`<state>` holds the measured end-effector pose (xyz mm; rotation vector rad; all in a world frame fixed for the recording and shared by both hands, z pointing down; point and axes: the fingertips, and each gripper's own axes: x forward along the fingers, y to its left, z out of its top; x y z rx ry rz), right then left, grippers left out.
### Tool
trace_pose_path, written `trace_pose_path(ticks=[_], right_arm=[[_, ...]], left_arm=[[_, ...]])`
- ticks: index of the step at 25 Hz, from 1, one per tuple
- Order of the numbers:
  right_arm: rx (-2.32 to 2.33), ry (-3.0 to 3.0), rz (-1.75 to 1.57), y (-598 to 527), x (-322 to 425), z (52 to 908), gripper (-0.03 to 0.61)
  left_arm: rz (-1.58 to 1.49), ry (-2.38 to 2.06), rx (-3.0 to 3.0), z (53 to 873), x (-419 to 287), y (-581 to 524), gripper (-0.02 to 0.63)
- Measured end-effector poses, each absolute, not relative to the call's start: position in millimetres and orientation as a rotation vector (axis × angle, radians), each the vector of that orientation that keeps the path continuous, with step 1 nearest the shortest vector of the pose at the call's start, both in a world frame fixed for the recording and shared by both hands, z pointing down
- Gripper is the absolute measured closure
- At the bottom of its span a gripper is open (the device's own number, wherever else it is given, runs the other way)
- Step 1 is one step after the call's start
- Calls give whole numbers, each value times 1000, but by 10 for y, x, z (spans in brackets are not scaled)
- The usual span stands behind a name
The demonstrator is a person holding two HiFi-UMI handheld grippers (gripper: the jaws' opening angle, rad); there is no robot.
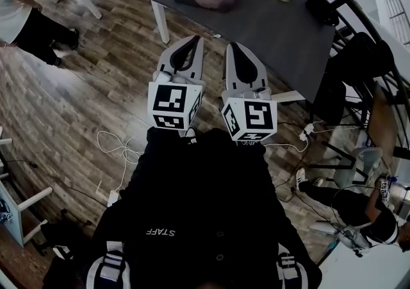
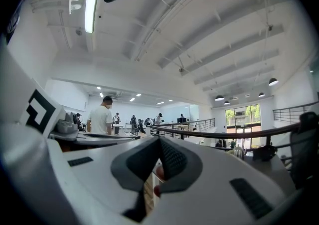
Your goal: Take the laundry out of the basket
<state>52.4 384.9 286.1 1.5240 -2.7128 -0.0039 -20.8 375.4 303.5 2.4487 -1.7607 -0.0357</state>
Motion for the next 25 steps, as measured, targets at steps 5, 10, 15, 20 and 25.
trace_pose_path(ticks=[5,10,15,20,25], right_arm=[[1530,-2697,1,3769,518,2888,565],[1553,-2676,28,3590,627,2951,565],[1553,-2668,49,3271,672,3084,565],[1541,-2690,60,2821,692,3151,565],[1527,-2703,67,2123,681,3184,565]], left_arm=[[-33,-1762,2440,3066,-282,3691,612],[-20,-1773,2421,3133,-345,3584,612],[-14,-1788,2388,3274,-415,3317,612],[3,-1798,2376,3356,-414,2887,612],[-10,-1818,2355,3375,-457,2254,612]])
